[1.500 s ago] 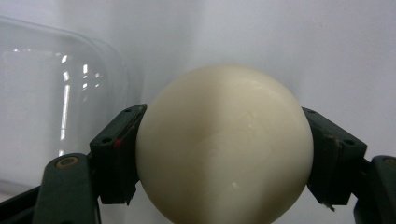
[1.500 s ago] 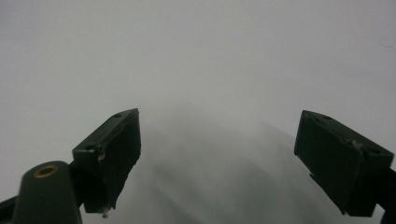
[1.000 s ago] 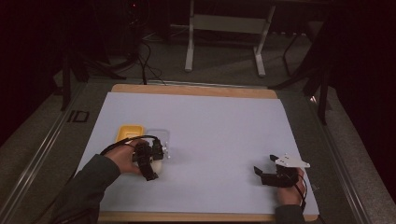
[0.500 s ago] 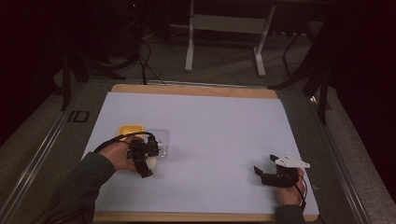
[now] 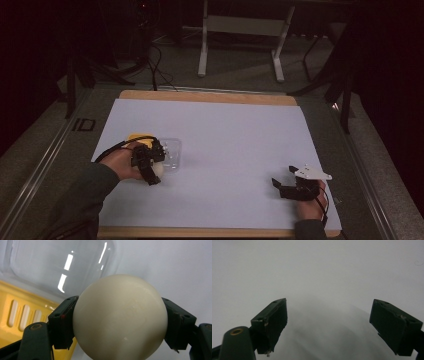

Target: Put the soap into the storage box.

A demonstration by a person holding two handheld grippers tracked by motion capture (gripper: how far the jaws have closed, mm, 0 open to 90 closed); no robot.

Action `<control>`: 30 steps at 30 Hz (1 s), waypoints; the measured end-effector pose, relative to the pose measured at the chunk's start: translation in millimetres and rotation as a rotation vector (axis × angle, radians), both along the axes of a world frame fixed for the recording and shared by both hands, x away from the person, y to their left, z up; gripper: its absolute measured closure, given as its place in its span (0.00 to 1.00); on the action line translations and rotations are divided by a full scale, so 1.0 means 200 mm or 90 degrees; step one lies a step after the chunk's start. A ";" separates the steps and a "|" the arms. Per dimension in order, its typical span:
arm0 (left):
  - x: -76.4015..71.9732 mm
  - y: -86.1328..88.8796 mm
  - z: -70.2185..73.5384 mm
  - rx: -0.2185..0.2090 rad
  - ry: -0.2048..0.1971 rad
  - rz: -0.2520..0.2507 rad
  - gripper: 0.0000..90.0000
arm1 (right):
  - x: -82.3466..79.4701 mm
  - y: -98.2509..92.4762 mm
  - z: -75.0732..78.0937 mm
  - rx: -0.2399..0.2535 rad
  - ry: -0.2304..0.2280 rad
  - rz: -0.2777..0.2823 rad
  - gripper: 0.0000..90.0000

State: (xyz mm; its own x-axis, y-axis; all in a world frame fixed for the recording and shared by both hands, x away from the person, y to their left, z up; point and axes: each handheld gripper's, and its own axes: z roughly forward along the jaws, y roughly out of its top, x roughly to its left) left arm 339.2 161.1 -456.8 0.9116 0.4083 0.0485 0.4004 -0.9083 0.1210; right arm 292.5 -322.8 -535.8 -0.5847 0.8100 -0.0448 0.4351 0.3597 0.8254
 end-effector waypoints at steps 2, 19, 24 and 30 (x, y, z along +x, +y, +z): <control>0.01 0.01 0.00 -0.002 0.001 0.011 0.27 | 0.00 0.00 0.00 0.000 0.000 0.000 0.16; 0.07 0.09 -0.01 -0.017 -0.018 0.047 0.27 | 0.00 0.00 0.00 0.001 0.001 0.000 0.16; 0.09 0.12 -0.01 -0.020 -0.020 0.062 0.27 | 0.00 0.00 0.00 0.001 0.001 0.000 0.16; 0.11 0.15 0.00 -0.017 -0.024 0.078 0.27 | 0.00 0.00 0.00 0.002 0.001 0.000 0.16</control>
